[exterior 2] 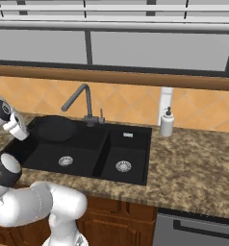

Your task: Pick the pan and sponge and place them into the sink. Then turn on the water.

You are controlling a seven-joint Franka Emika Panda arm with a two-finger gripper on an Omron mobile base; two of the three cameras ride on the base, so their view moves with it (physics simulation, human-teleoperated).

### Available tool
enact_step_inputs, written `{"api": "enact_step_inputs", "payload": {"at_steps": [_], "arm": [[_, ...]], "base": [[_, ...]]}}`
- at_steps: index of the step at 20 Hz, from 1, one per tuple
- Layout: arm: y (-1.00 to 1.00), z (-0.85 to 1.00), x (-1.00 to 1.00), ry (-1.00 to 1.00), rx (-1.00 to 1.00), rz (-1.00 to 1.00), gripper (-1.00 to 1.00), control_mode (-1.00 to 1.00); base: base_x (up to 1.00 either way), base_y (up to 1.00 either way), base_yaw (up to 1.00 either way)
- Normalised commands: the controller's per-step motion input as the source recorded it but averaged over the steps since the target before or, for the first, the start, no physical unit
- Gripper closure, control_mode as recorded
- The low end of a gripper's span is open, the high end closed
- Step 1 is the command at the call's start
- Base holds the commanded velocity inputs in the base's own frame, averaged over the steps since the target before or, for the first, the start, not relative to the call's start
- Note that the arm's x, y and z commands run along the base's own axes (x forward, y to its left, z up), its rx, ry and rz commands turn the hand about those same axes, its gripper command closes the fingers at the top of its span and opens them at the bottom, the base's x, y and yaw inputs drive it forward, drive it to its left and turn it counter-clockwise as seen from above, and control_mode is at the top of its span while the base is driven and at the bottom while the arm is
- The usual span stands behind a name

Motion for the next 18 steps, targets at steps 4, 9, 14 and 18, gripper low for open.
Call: {"api": "enact_step_inputs", "payload": {"at_steps": [4,9,14,18], "arm": [[0.3,-0.05,0.17,0.09,0.0,-0.42,1.0,-1.0],[-0.03,-0.21,0.05,0.0,0.0,-0.25,1.0,-1.0],[-0.18,-0.21,0.01,0.02,0.0,-0.11,1.0,-1.0],[-0.36,-0.23,0.0,0.0,0.03,-0.01,1.0,-1.0]], "base": [[0.0,0.0,0.0],[0.0,0.0,0.0],[0.0,0.0,0.0],[0.0,0.0,0.0]]}}
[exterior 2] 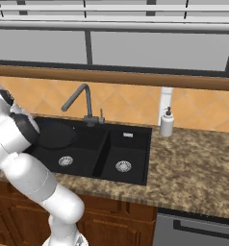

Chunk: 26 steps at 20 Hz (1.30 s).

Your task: Pick the pan and sponge and place them into the sink. Then turn on the water.

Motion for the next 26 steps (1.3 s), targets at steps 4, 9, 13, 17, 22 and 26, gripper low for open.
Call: {"api": "enact_step_inputs", "payload": {"at_steps": [4,9,13,17,22,26], "arm": [[-0.29,-0.34,0.0,-0.08,0.1,0.0,1.0,-1.0],[-0.3,-0.35,0.0,-0.08,0.13,0.0,1.0,-1.0],[-0.24,-0.31,0.0,-0.1,0.11,0.0,1.0,-1.0],[-0.19,-0.31,0.0,-0.11,0.09,0.0,1.0,-1.0],[-0.1,-0.3,0.0,-0.02,0.06,0.0,1.0,-1.0],[-0.05,-0.34,0.0,0.0,0.04,0.0,1.0,-1.0]], "base": [[0.0,0.0,0.0],[0.0,0.0,0.0],[0.0,0.0,0.0],[0.0,0.0,0.0],[0.0,0.0,0.0],[0.0,0.0,0.0]]}}
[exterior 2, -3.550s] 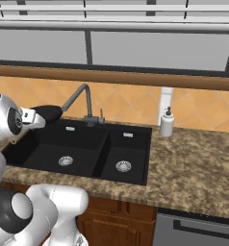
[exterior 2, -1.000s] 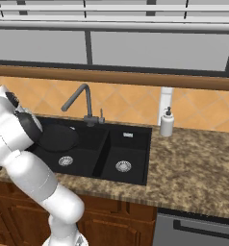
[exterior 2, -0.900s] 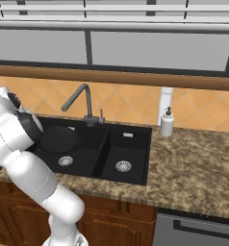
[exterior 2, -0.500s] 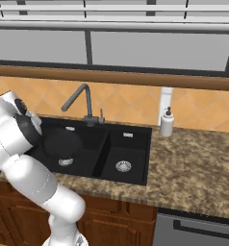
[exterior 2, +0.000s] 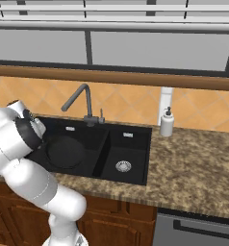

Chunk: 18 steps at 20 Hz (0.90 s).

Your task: Pick the pan and sponge and place them into the sink. Then turn on the water.

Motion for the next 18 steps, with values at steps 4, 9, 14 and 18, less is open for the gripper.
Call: {"api": "enact_step_inputs", "payload": {"at_steps": [4,9,14,18], "arm": [[0.0,-0.37,0.01,-0.04,0.03,0.0,1.0,-1.0],[0.0,-0.34,0.01,-0.04,0.03,0.0,1.0,-1.0],[0.0,-0.33,0.03,-0.01,0.02,0.0,1.0,-1.0],[0.0,-0.2,0.05,-0.01,0.11,0.0,1.0,-1.0]], "base": [[0.0,0.0,0.0],[0.0,0.0,0.0],[0.0,0.0,0.0],[0.0,0.0,0.0]]}}
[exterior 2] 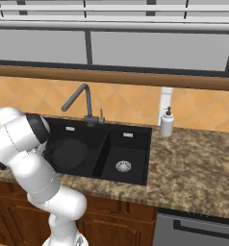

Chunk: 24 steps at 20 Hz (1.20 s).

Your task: Pick the pan and sponge and place them into the sink. Then turn on the water.

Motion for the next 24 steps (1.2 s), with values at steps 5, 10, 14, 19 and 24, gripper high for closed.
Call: {"api": "enact_step_inputs", "payload": {"at_steps": [5,10,14,19,24], "arm": [[0.0,-0.31,0.04,-0.02,0.08,0.0,1.0,-1.0],[0.0,-0.36,0.12,-0.04,0.03,0.0,1.0,-1.0],[0.0,-0.3,0.22,-0.01,0.0,-0.02,1.0,-1.0],[0.01,-0.09,0.16,0.0,0.0,-0.01,1.0,-1.0],[0.18,-0.04,0.02,0.0,0.0,0.0,1.0,-1.0]], "base": [[0.0,0.0,0.0],[0.0,0.0,0.0],[0.0,0.0,0.0],[0.0,0.0,0.0],[0.0,0.0,0.0]]}}
